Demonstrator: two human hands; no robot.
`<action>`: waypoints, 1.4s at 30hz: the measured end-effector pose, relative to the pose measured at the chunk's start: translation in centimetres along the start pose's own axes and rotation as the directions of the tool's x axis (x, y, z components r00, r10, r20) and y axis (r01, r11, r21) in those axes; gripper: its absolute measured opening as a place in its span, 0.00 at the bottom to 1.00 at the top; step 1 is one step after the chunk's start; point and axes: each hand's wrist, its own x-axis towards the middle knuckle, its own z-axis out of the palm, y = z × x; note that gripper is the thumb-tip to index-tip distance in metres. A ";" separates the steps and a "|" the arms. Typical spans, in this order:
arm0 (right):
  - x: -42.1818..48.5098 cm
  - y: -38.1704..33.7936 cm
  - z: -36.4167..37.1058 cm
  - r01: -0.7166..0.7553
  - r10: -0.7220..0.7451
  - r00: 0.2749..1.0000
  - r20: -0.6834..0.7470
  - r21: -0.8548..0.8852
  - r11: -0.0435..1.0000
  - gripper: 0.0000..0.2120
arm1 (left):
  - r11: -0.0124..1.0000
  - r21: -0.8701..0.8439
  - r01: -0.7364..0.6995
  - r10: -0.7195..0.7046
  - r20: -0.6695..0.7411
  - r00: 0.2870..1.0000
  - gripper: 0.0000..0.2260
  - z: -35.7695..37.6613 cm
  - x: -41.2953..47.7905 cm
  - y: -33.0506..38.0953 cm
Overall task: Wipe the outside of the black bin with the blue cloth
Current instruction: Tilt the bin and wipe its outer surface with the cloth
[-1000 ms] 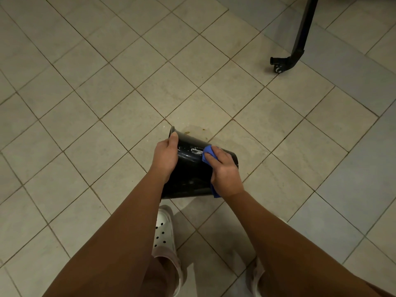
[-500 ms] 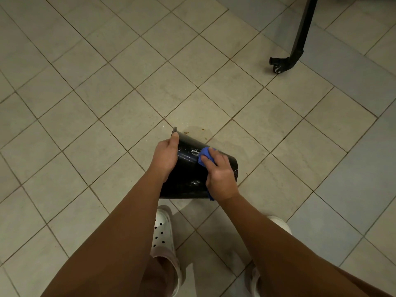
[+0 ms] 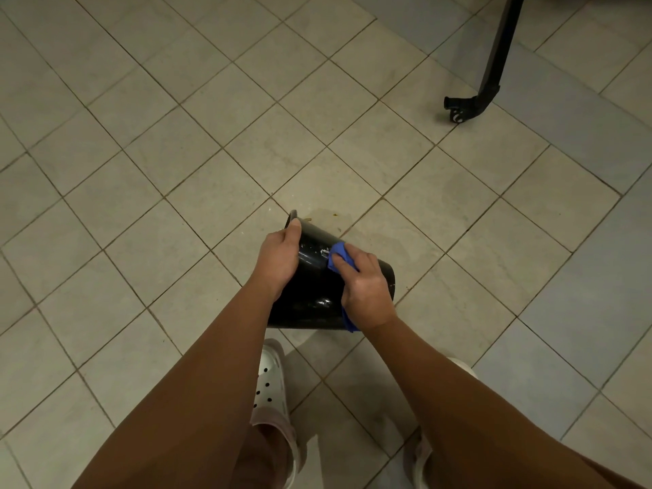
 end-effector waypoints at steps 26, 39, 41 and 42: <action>0.9 -1.1 -0.1 0.032 -0.032 0.999 0.003 0.080 0.996 0.23 | 0.983 -0.163 0.081 -0.081 0.007 0.997 0.19 -0.3 -0.1 0.0; 1.4 -2.3 0.2 0.142 -0.136 0.989 -0.060 0.119 0.983 0.25 | 0.982 -0.153 0.108 -0.099 0.069 0.993 0.19 0.4 -0.3 0.4; 1.8 -2.5 -0.3 0.040 -0.036 0.999 -0.038 0.115 0.993 0.26 | 0.987 -0.135 0.083 -0.074 0.067 0.995 0.19 0.6 -0.3 0.5; 1.9 -2.4 -0.3 0.019 -0.015 0.999 -0.035 0.102 0.995 0.26 | 0.988 -0.129 0.080 -0.072 0.064 0.995 0.18 0.7 -0.3 0.6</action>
